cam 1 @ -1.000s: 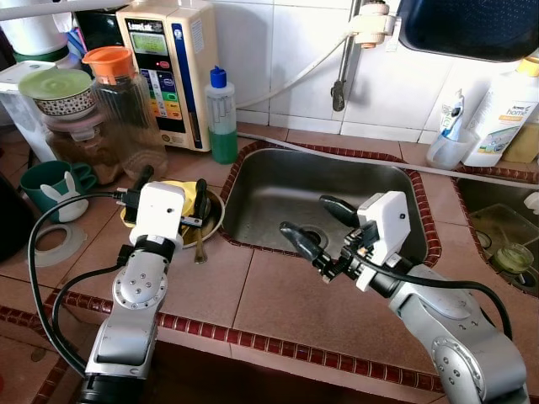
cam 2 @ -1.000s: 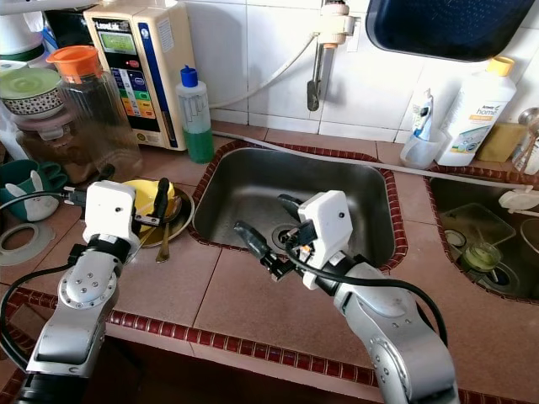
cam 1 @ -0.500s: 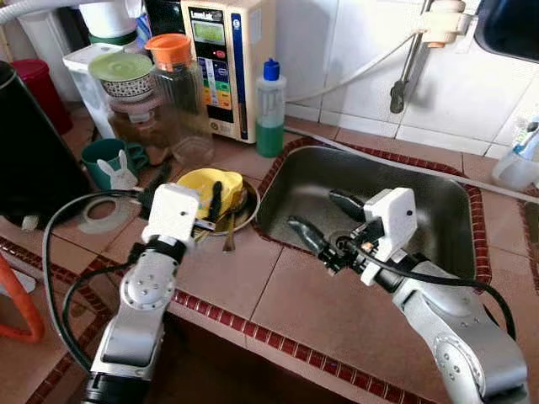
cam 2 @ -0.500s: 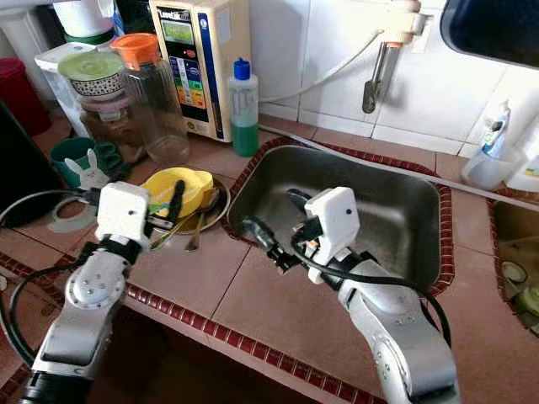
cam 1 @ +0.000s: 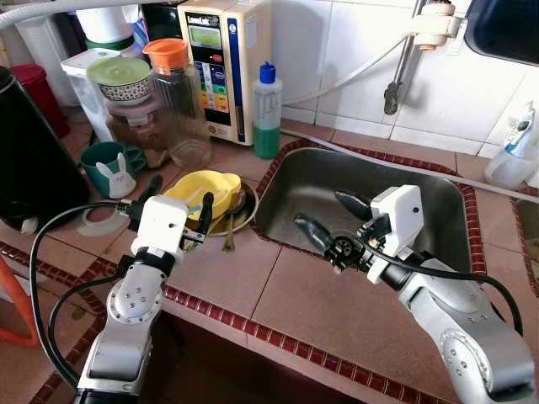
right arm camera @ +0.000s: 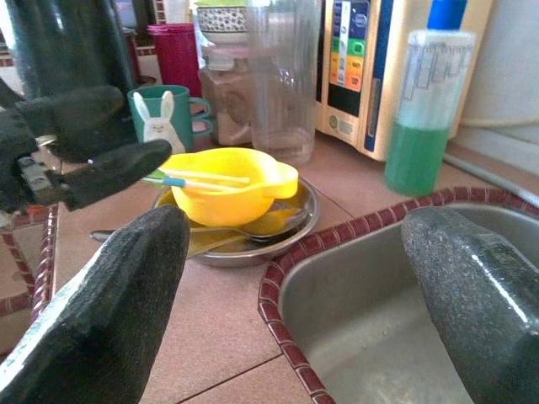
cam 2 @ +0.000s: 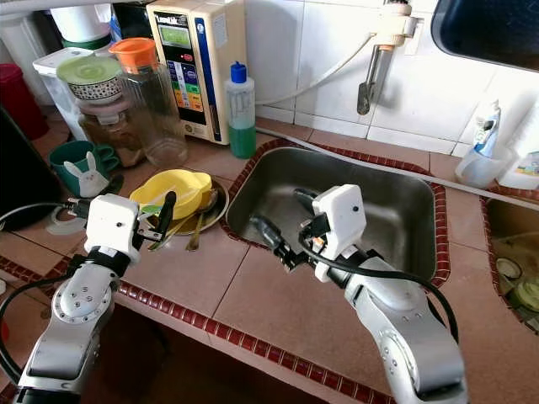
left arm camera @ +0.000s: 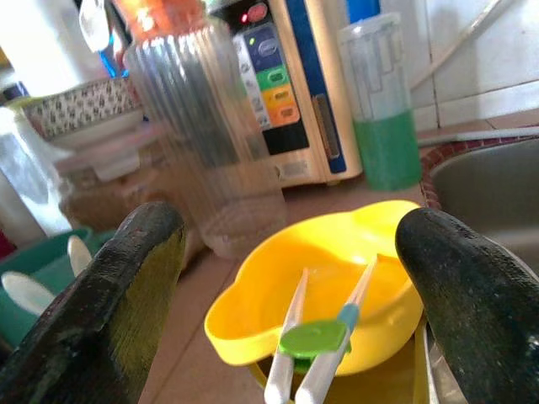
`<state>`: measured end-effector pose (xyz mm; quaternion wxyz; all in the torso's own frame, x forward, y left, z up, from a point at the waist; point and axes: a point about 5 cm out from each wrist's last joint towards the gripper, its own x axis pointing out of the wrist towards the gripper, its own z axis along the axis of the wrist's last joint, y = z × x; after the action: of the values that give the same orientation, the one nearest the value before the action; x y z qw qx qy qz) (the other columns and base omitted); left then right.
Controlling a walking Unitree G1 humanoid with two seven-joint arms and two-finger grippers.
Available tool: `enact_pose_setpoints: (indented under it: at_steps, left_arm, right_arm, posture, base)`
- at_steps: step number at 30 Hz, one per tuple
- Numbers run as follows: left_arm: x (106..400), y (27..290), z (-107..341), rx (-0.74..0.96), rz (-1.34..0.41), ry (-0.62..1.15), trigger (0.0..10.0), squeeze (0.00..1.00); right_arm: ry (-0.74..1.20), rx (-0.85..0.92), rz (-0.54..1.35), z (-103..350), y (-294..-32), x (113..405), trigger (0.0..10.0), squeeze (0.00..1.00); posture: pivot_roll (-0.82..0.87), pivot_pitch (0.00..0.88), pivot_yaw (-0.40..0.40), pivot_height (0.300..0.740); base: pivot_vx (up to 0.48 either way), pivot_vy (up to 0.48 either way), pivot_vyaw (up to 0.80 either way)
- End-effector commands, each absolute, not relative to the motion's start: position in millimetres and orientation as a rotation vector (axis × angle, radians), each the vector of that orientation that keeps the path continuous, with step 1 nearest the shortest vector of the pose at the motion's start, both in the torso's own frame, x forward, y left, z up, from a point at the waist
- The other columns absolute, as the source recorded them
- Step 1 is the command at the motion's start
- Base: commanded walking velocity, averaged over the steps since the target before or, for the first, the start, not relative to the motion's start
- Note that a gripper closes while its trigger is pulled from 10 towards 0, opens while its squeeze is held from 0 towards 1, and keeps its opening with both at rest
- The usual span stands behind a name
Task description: Kitchen organization
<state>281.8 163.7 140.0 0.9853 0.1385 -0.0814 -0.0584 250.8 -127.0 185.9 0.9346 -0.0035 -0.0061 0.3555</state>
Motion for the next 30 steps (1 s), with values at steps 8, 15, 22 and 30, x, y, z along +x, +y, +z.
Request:
enact_pose_setpoints:
  at_steps: [8,15,22,30]
  left_arm:
    - [291.4,151.2,126.5,0.221,-0.169,-0.092,10.0,0.00]
    - [298.1,145.8,119.2,0.181,-0.181,-0.055,10.0,0.00]
    - [298.4,149.7,123.8,0.191,-0.144,-0.083,10.0,0.00]
    - [298.8,161.8,140.8,0.235,-0.091,-0.150,10.0,0.00]
  right_arm:
    - [-0.033,-0.011,0.776,193.9,-117.2,246.2,10.0,0.00]
    - [-0.022,-0.023,0.789,193.7,-117.1,244.1,10.0,0.00]
    - [-0.010,-0.023,0.798,192.5,-117.9,240.8,10.0,0.00]
    - [-0.010,-0.016,0.799,191.4,-116.5,241.2,10.0,0.00]
  posture:
    - [0.08,0.000,0.018,0.740]
    - [0.06,0.000,0.020,0.740]
    - [0.06,0.000,0.020,0.740]
    - [0.07,0.000,0.022,0.740]
  base:
    - [0.000,0.000,0.00]
    - [0.000,0.000,0.00]
    - [0.000,0.000,0.00]
    - [0.000,0.000,0.00]
